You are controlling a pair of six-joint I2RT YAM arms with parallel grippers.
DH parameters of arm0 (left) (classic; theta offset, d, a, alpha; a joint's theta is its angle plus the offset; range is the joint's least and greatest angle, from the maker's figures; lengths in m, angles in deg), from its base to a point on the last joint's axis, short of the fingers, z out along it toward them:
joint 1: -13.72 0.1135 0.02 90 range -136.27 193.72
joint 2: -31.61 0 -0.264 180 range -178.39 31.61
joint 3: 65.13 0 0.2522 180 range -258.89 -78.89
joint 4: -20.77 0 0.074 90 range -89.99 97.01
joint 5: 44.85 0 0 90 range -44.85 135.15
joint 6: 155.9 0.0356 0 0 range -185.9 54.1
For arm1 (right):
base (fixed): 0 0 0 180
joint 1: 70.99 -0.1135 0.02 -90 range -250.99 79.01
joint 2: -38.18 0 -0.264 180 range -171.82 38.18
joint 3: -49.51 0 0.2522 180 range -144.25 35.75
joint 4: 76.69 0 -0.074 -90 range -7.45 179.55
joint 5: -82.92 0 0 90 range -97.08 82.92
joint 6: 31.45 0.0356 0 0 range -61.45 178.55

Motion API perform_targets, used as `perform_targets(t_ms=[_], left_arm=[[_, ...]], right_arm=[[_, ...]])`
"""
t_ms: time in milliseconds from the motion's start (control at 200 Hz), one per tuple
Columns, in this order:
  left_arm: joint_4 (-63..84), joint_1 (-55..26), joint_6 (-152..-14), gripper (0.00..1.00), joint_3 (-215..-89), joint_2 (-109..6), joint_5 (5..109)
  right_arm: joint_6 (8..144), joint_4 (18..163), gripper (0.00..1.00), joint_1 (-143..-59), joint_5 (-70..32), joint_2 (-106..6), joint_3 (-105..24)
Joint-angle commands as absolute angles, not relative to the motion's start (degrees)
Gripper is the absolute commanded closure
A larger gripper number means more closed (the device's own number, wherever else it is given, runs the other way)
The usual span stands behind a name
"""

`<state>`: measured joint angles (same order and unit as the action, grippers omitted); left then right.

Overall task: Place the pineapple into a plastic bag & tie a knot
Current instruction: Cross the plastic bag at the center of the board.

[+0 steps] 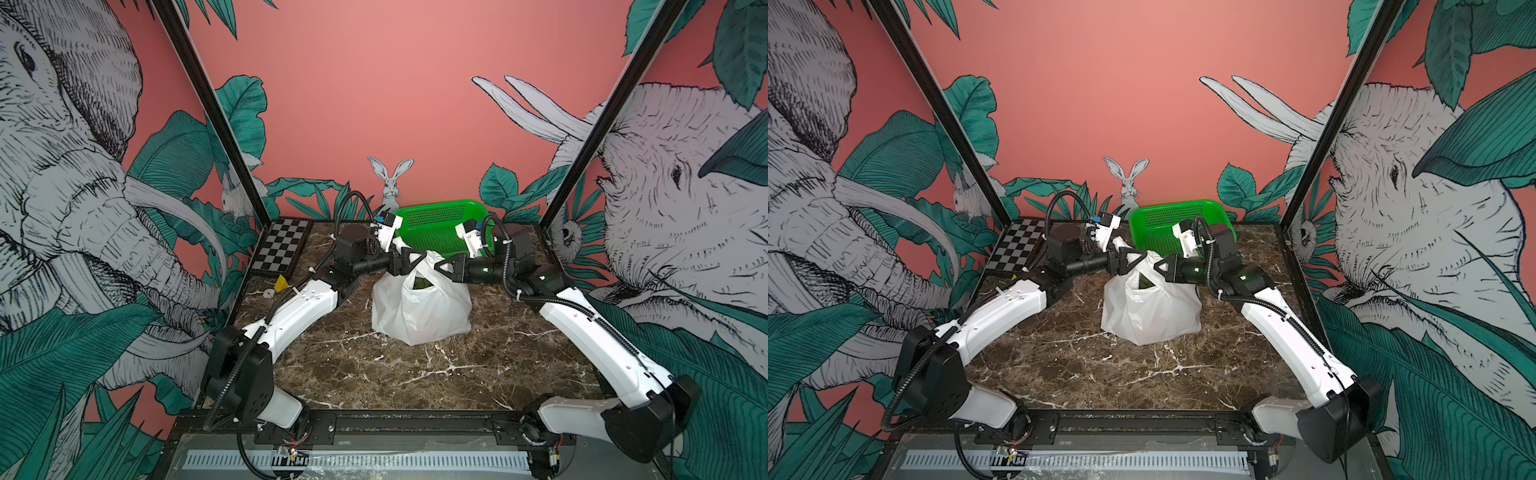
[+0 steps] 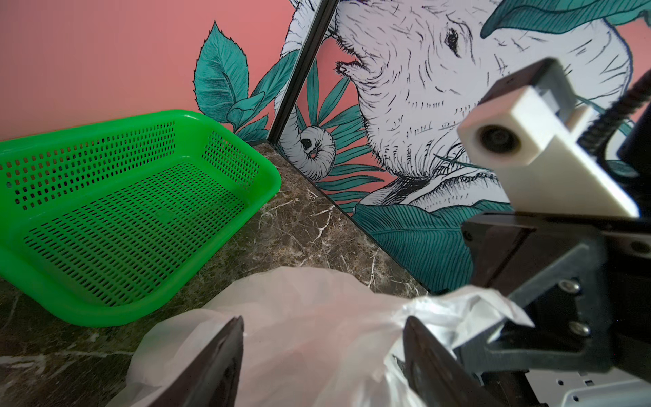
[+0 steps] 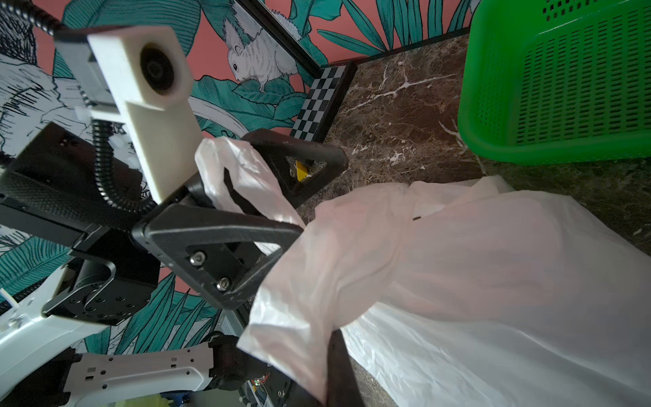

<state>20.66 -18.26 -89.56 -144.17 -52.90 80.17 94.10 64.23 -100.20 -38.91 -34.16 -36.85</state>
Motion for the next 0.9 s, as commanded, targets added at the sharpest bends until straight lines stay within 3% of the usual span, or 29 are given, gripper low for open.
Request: perform_targets(t_ms=[0,300,720,895], left_arm=[[26.02,-18.05,-92.43,0.28,-143.36,-51.97,81.43],[26.68,-18.00,-93.84,0.26,-142.61,-52.58,84.64],[10.68,-17.98,-86.72,0.17,-140.76,-48.54,90.78],[10.67,-18.00,-88.74,0.14,-140.76,-49.90,93.39]], right_arm=[[93.54,63.55,1.00,-100.87,-37.81,-31.99,-34.90],[91.41,62.14,1.00,-103.68,-37.02,-29.91,-32.37],[89.37,60.54,1.00,-105.51,-35.71,-30.70,-32.05],[86.87,58.60,1.00,-106.70,-36.26,-30.66,-32.06]])
